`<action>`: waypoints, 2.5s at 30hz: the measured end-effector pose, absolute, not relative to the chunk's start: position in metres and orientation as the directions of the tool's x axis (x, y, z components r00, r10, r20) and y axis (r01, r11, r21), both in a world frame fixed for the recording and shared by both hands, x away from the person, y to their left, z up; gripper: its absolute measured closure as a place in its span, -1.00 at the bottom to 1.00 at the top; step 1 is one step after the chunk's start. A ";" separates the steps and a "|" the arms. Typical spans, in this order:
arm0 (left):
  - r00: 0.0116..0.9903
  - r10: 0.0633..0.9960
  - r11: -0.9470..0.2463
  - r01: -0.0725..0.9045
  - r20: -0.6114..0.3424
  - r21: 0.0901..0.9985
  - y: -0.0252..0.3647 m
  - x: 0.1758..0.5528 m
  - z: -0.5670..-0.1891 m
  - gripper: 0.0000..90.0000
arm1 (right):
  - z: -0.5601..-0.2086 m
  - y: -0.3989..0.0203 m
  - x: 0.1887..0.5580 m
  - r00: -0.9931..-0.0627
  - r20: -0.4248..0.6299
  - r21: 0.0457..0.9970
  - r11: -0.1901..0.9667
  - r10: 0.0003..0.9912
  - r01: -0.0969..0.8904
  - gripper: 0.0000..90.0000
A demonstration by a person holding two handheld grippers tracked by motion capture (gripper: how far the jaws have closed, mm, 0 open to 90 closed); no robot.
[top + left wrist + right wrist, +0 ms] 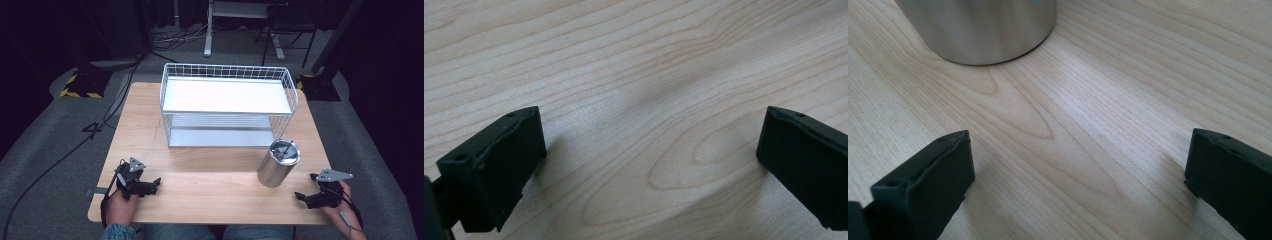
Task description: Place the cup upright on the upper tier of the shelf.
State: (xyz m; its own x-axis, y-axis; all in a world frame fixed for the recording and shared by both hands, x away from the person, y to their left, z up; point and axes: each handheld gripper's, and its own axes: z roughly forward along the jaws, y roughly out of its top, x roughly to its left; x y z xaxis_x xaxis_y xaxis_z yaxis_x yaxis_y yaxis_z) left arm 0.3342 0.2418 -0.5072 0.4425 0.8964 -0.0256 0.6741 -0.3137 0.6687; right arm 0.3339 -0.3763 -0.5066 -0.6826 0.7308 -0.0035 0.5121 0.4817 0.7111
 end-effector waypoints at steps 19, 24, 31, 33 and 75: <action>0.442 0.896 -0.313 0.675 -0.028 0.668 0.242 0.334 -0.507 -1.00 | -0.506 -0.377 0.334 -0.672 0.000 0.711 0.473 0.740 0.521 -1.00; 0.440 0.898 -0.311 0.677 -0.028 0.668 0.242 0.333 -0.507 -1.00 | -0.506 -0.379 0.337 -0.677 0.046 0.722 0.444 0.734 0.531 -1.00; 0.440 0.897 -0.311 0.677 -0.028 0.667 0.242 0.333 -0.507 -1.00 | -0.496 -0.375 0.337 -0.691 0.035 0.730 0.454 0.722 0.511 -1.00; 0.440 0.897 -0.311 0.677 -0.028 0.667 0.242 0.333 -0.507 -1.00 | -0.489 -0.375 0.336 -0.690 0.034 0.742 0.444 0.723 0.502 -1.00; 0.439 0.898 -0.309 0.677 -0.029 0.668 0.242 0.334 -0.507 -1.00 | -0.411 -0.331 0.323 -0.730 -0.018 0.861 0.382 0.684 0.336 -1.00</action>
State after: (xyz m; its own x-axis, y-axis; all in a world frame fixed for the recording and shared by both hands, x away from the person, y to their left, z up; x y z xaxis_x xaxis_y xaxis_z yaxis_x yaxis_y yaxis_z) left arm 0.3337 0.2416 -0.5072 0.4386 0.8982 -0.0289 0.6769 -0.3090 0.6681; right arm 0.3235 -0.3305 -0.4113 -0.7297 0.6835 -0.0180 0.3363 0.3818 0.8609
